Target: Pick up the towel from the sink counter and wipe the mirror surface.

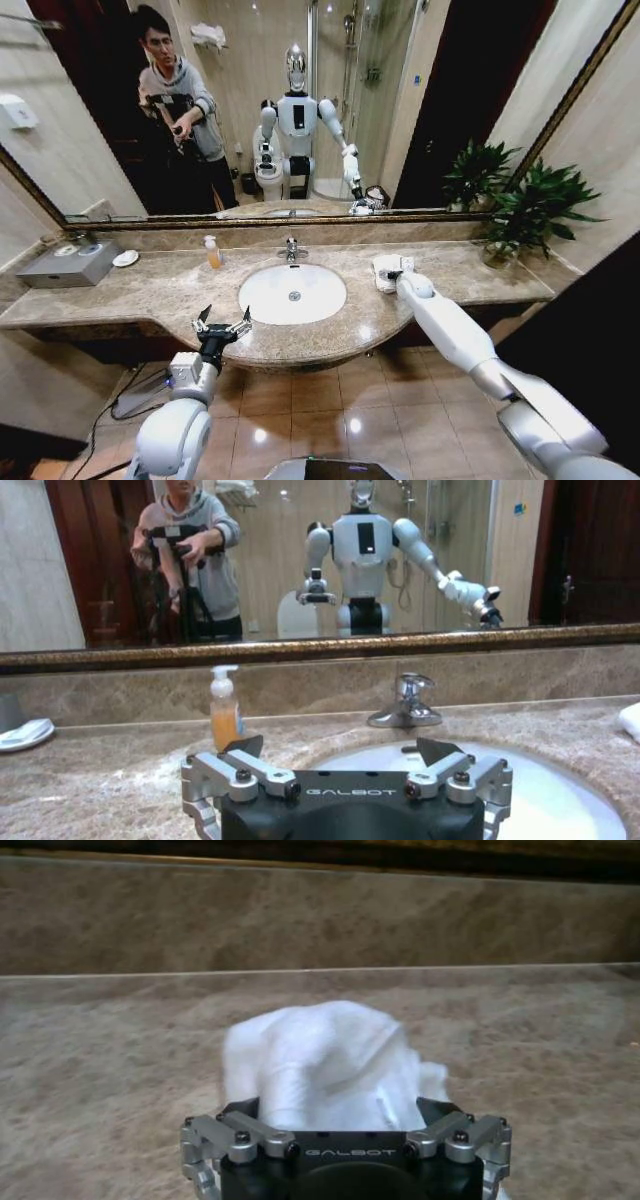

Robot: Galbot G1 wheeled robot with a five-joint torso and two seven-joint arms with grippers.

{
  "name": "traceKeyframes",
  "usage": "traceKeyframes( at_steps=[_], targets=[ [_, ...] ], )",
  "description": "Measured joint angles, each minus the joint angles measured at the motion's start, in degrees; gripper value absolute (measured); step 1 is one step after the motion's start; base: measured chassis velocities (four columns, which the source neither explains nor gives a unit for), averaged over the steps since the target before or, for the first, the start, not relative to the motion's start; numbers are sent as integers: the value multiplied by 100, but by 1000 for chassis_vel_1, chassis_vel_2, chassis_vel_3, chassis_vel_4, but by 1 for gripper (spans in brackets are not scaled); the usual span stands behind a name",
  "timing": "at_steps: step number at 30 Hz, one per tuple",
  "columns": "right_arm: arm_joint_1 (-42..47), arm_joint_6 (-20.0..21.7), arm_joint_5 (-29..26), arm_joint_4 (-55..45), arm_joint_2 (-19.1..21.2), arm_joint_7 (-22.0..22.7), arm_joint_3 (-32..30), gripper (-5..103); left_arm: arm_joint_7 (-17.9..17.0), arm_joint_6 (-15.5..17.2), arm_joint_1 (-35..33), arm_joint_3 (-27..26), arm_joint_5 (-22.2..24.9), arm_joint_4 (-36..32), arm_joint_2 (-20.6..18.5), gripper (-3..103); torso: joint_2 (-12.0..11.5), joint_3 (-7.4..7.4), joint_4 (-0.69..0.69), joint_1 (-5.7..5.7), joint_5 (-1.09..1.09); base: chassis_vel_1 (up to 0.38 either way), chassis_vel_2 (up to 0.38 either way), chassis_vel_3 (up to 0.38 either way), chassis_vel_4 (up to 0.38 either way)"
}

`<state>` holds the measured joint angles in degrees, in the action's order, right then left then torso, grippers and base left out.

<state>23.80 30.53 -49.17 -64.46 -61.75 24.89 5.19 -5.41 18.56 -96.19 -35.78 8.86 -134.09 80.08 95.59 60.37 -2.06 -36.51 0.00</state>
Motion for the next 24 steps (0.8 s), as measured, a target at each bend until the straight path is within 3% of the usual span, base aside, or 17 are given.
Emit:
traceKeyframes(
  at_steps=[8,17,24],
  targets=[
    [-35,-47,63,351,26,-153,-92,100,0,0,1,0,0,0,0,100,0,0,1,0,0,0,0,0,0],
    [-97,-153,274,851,-56,-668,-133,100,0,0,0,0,0,0,0,100,0,0,0,0,-1,0,0,0,0],
    [-155,-107,-26,1044,-88,-816,-235,100,0,0,0,0,0,0,0,100,1,-1,2,0,-1,0,0,0,0]
  ],
)
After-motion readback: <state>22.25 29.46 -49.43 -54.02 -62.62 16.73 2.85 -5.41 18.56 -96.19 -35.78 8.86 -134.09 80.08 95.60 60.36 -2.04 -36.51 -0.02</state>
